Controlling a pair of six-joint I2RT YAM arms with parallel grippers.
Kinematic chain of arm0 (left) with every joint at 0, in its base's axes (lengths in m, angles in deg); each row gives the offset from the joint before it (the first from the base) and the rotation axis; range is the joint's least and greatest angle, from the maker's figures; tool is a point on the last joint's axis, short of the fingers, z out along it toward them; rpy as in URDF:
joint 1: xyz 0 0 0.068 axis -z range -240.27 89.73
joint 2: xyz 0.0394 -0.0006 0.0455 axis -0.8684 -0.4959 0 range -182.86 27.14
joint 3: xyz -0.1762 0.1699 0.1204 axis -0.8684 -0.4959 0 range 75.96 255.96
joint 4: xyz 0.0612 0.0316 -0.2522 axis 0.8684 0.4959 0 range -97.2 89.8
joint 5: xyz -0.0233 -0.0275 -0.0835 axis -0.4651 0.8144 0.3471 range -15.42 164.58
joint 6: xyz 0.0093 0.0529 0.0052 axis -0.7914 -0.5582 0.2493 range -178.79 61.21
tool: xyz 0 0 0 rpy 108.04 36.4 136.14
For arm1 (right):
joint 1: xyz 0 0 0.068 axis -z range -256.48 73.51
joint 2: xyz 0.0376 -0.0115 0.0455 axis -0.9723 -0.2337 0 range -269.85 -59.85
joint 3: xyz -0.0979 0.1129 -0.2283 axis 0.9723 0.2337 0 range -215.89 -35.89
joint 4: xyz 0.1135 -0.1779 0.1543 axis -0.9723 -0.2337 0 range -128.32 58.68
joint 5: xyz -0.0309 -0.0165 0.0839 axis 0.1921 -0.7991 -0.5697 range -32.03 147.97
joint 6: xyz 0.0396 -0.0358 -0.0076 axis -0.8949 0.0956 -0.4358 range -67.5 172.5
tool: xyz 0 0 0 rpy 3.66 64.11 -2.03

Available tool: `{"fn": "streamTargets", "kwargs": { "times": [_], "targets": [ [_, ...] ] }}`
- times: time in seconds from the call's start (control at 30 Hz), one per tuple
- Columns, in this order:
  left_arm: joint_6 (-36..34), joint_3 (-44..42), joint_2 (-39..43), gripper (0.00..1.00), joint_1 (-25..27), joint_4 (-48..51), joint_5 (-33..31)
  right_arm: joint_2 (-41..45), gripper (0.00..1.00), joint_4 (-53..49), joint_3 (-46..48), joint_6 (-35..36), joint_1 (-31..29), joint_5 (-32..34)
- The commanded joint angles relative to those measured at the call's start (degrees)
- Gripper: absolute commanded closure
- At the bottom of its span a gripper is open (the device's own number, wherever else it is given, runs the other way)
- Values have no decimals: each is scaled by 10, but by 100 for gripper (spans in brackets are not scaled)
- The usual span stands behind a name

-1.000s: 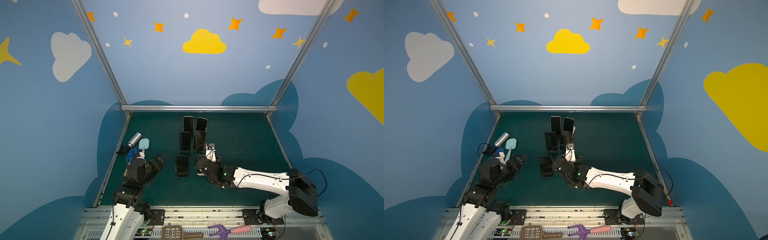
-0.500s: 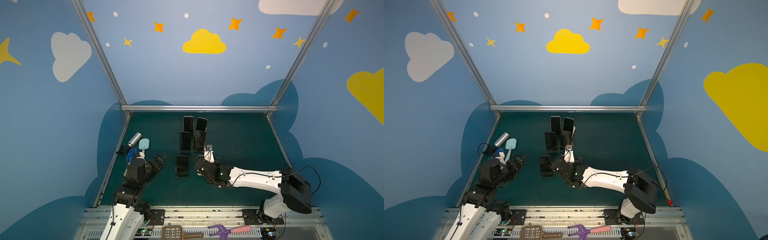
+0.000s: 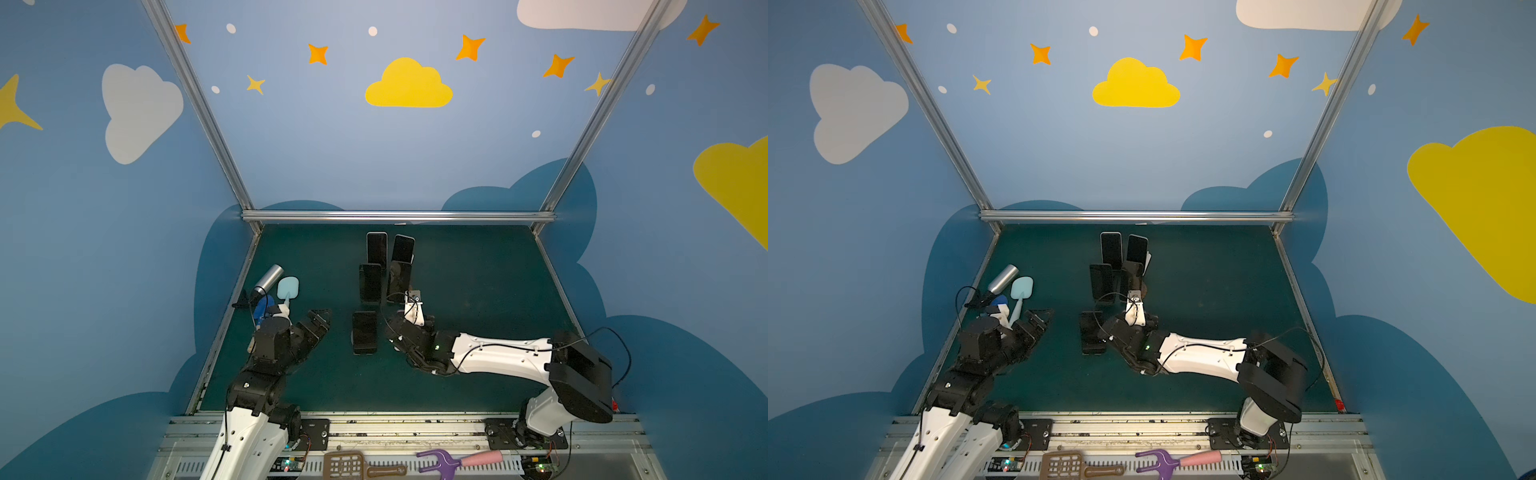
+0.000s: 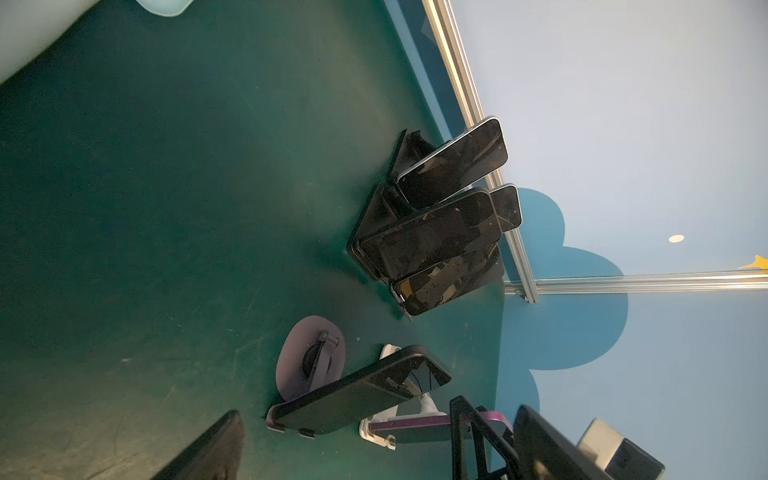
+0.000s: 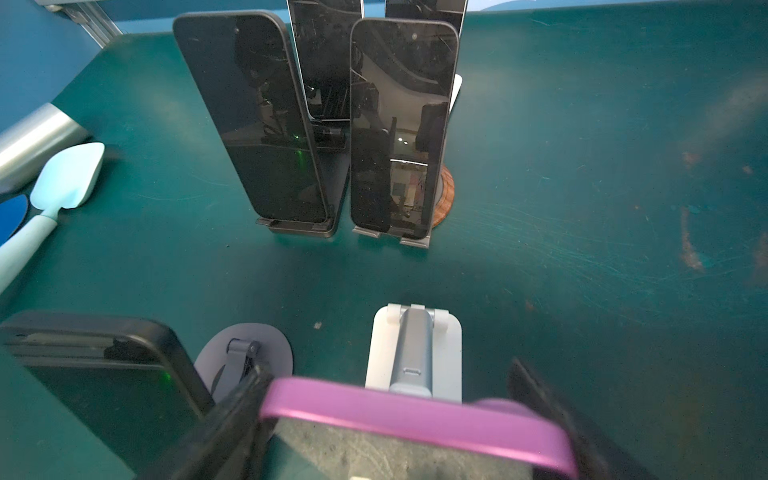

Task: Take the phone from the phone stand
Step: 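Close the right gripper on the top edge of the pink-edged phone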

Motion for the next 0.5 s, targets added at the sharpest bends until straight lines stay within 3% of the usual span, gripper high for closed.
{"fn": "streamTargets", "kwargs": {
  "times": [0.0, 0.47],
  "targets": [
    [-3, -1, 2, 0, 3, -1, -9, -5, 15, 0, -16, -12, -3, 21],
    [-7, 15, 2, 0, 9, 11, -13, -4, 22, -3, -18, -9, -14, 43]
  ]
}}
